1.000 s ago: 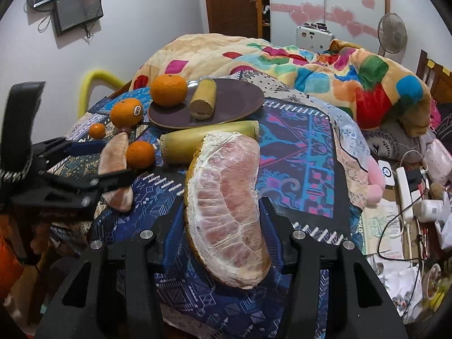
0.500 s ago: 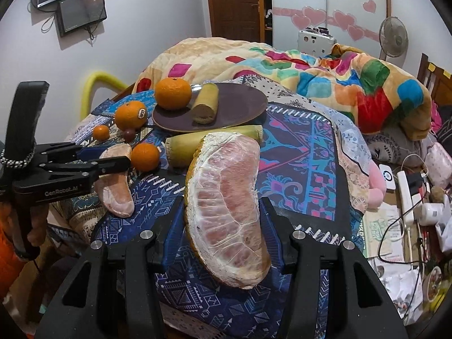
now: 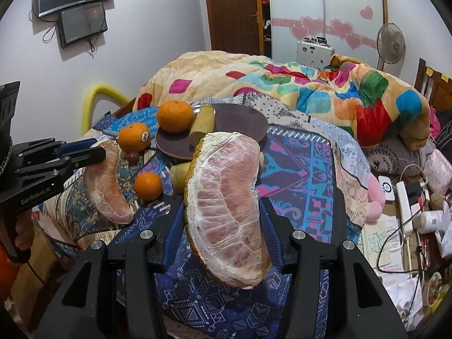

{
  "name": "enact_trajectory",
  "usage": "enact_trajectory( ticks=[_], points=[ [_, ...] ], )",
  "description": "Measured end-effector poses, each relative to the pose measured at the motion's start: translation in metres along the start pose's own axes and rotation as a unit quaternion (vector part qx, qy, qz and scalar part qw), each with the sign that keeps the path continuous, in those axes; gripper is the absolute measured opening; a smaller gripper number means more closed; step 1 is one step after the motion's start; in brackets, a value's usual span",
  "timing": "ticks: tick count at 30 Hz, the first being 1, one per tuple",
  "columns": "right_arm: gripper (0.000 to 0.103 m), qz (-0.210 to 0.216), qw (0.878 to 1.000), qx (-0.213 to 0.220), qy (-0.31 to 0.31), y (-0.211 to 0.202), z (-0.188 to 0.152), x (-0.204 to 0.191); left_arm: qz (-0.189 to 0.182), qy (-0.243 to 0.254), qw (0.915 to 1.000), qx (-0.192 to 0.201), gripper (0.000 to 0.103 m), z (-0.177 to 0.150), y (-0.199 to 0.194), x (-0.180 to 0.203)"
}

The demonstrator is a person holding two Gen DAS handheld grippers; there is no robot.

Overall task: Organize fruits
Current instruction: 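Lift pomelo wedge onto purple plate with right tool while left places its wedge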

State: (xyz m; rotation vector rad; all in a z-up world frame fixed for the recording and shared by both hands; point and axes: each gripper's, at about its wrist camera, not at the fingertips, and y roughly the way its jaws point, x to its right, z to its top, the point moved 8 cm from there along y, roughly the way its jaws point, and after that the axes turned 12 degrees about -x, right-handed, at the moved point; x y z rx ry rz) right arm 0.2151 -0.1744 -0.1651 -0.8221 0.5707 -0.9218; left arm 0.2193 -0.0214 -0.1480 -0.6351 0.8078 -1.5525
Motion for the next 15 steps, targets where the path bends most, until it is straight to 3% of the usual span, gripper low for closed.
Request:
enact_trajectory(
  ticks=[15],
  points=[
    [0.048, -0.003, 0.999, 0.032, 0.010, -0.008, 0.031, 0.007, 0.012, 0.003, 0.9991, 0.041, 0.018, 0.039, -0.016, -0.008]
  ],
)
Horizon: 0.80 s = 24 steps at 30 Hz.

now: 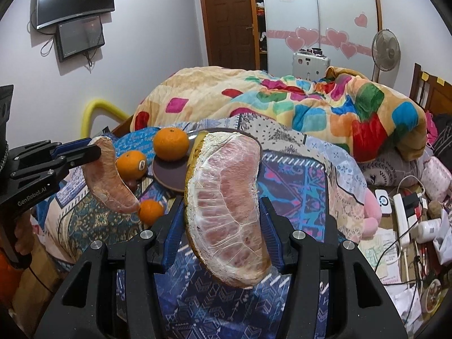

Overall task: Organize fruits
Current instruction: 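Lift pomelo wedge onto purple plate with right tool while left places its wedge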

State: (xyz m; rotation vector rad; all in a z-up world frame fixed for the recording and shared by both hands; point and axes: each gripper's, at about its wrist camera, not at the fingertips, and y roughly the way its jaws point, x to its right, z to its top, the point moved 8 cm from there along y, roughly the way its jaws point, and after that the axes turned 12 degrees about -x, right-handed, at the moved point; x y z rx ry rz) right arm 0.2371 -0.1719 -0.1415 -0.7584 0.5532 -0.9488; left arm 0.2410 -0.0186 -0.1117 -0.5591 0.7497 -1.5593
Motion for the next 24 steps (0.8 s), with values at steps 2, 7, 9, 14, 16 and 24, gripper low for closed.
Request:
enact_trajectory(
  ticks=[2, 7, 9, 14, 16, 24],
  points=[
    [0.048, -0.001, 1.000, 0.002, -0.002, 0.001, 0.004, 0.000, 0.000, 0.001, 1.0000, 0.004, 0.018, 0.006, 0.000, 0.000],
    [0.048, -0.002, 1.000, 0.014, 0.001, 0.001, 0.016, 0.002, 0.000, 0.003, 0.9999, 0.011, 0.018, 0.018, 0.003, 0.001],
    [0.048, -0.001, 1.000, 0.017, 0.002, 0.002, 0.021, 0.003, -0.001, 0.004, 0.9999, 0.011, 0.018, 0.021, 0.007, 0.002],
    [0.048, 0.000, 1.000, 0.023, 0.005, 0.007, 0.032, 0.006, -0.005, 0.007, 0.9999, 0.010, 0.018, 0.028, 0.020, 0.003],
    [0.048, -0.001, 1.000, 0.024, 0.005, 0.010, 0.035, 0.007, -0.007, 0.008, 0.9999, 0.009, 0.018, 0.032, 0.026, 0.004],
    [0.048, -0.002, 1.000, 0.021, 0.007, 0.028, 0.049, 0.012, -0.010, 0.007, 0.9999, 0.006, 0.018, 0.045, 0.050, 0.001]
  ],
)
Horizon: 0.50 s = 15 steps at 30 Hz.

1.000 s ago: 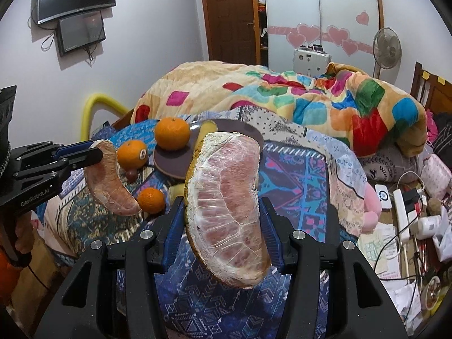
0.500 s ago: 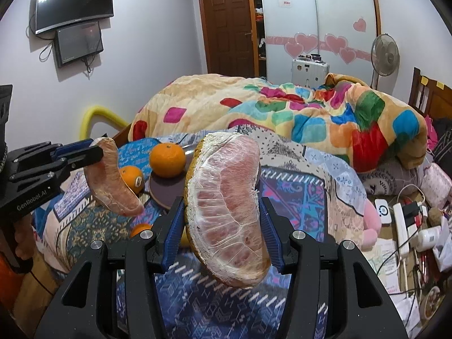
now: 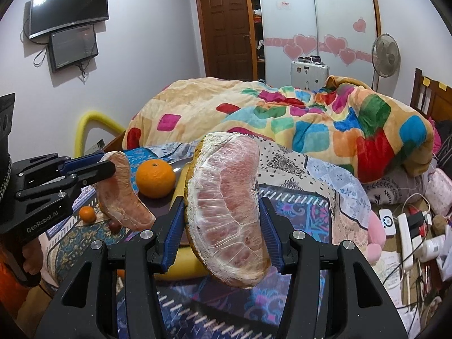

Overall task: Organize fruits
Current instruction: 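Lift pomelo wedge onto purple plate with right tool while left places its wedge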

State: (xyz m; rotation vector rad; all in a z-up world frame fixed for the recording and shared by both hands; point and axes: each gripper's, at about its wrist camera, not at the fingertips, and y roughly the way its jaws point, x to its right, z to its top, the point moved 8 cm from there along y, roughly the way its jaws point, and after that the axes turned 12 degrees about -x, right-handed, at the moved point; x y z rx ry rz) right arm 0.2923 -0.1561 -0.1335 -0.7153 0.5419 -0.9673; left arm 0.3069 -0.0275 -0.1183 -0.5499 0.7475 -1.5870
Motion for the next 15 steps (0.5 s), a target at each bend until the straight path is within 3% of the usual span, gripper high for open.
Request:
enact_trajectory(
  ticks=[15],
  points=[
    [0.048, 0.002, 1.000, -0.030, -0.004, 0.049, 0.017, 0.004, 0.007, 0.004, 0.9999, -0.014, 0.018, 0.017, 0.047, -0.011]
  ],
)
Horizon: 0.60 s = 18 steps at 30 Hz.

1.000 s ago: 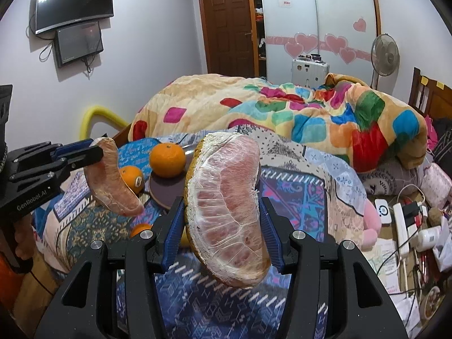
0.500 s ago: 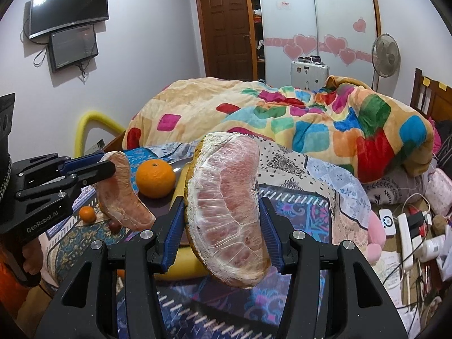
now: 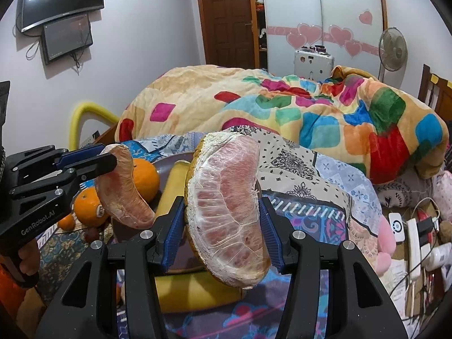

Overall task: Organize fruits
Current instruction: 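Lift pomelo wedge onto purple plate with right tool while left places its wedge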

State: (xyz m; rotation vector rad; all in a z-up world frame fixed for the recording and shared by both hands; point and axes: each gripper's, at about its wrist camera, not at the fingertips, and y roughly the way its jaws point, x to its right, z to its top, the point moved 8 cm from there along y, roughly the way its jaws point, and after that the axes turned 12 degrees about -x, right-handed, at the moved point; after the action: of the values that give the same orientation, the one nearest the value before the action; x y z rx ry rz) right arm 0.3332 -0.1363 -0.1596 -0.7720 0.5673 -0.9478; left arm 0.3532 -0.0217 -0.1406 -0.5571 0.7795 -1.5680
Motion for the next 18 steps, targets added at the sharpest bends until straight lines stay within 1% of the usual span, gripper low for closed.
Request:
enact_trajectory(
  ticks=[4, 8, 13, 18],
  points=[
    [0.048, 0.002, 1.000, -0.011, 0.001, 0.010, 0.005, 0.002, 0.003, -0.001, 1.0000, -0.002, 0.018, 0.003, 0.009, -0.002],
    [0.048, 0.007, 1.000, -0.029, 0.000, 0.022, 0.009, 0.001, -0.001, -0.004, 1.0000, -0.008, 0.018, 0.008, 0.014, -0.004],
    [0.048, 0.004, 0.999, -0.051, -0.004, 0.039, 0.013, 0.000, 0.006, -0.001, 0.9999, -0.009, 0.019, 0.011, 0.017, -0.003],
    [0.048, 0.012, 0.997, -0.073, -0.004, 0.054, 0.013, 0.000, 0.014, 0.002, 0.9999, -0.008, 0.019, 0.014, 0.021, -0.002]
  ],
)
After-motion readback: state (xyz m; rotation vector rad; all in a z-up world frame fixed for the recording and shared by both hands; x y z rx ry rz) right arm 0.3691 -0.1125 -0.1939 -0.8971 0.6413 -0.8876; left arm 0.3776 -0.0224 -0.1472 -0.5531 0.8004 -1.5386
